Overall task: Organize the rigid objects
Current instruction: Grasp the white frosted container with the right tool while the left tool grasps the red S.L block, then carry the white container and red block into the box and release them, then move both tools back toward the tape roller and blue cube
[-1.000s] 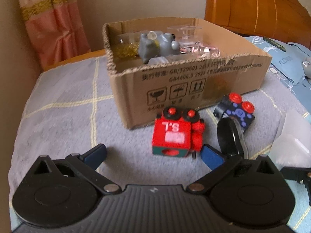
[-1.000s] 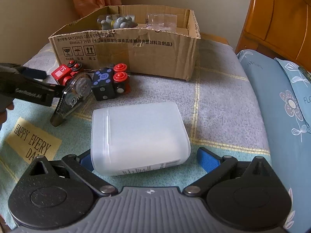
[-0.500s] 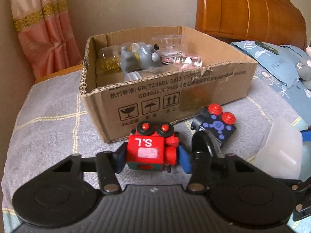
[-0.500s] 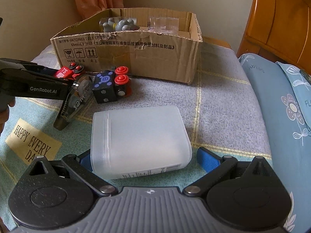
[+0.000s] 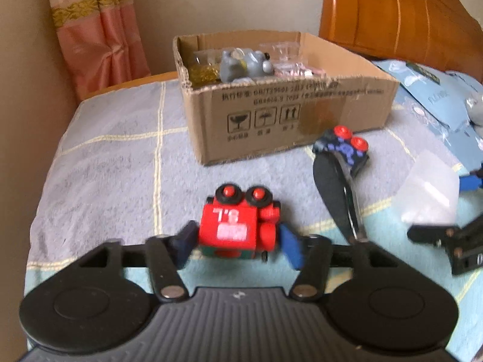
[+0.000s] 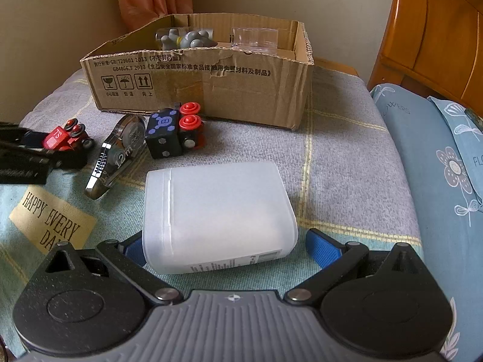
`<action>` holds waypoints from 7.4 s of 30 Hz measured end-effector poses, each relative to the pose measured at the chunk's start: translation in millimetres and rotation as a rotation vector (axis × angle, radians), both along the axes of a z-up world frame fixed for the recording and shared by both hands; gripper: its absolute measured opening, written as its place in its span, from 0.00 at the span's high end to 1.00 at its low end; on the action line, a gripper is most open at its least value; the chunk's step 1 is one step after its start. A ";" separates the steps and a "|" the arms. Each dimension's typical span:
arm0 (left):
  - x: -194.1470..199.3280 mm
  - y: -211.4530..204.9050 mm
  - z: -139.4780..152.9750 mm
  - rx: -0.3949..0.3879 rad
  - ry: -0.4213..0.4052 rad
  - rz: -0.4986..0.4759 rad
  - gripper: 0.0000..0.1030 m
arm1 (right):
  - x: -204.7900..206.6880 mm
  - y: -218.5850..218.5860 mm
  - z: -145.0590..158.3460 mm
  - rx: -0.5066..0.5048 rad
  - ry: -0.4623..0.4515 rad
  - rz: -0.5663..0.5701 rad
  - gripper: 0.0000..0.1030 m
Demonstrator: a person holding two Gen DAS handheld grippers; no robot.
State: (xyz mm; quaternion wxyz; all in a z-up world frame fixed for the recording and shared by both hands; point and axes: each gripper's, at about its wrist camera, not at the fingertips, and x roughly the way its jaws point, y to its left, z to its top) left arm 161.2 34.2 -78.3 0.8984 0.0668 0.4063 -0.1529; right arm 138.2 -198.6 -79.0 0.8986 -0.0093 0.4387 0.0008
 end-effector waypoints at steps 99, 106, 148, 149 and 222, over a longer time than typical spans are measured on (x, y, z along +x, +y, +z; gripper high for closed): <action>80.4 -8.9 103.1 0.042 -0.170 -0.110 0.01 | 150.0 -34.2 136.2 0.023 -0.138 0.143 0.16; 57.6 -4.2 96.3 0.096 -0.192 -0.083 0.01 | 170.3 -31.7 134.1 0.031 -0.133 0.059 0.00; -3.2 -31.0 10.7 0.039 0.004 0.086 0.01 | 36.8 -14.2 46.4 0.085 -0.043 -0.105 0.00; -2.0 -26.3 10.9 0.034 0.004 0.105 0.01 | 37.3 -13.6 45.2 0.085 -0.042 -0.100 0.00; 18.1 -8.5 -0.4 0.073 0.051 0.119 0.01 | 51.7 -14.8 1.8 0.004 -0.088 0.112 0.00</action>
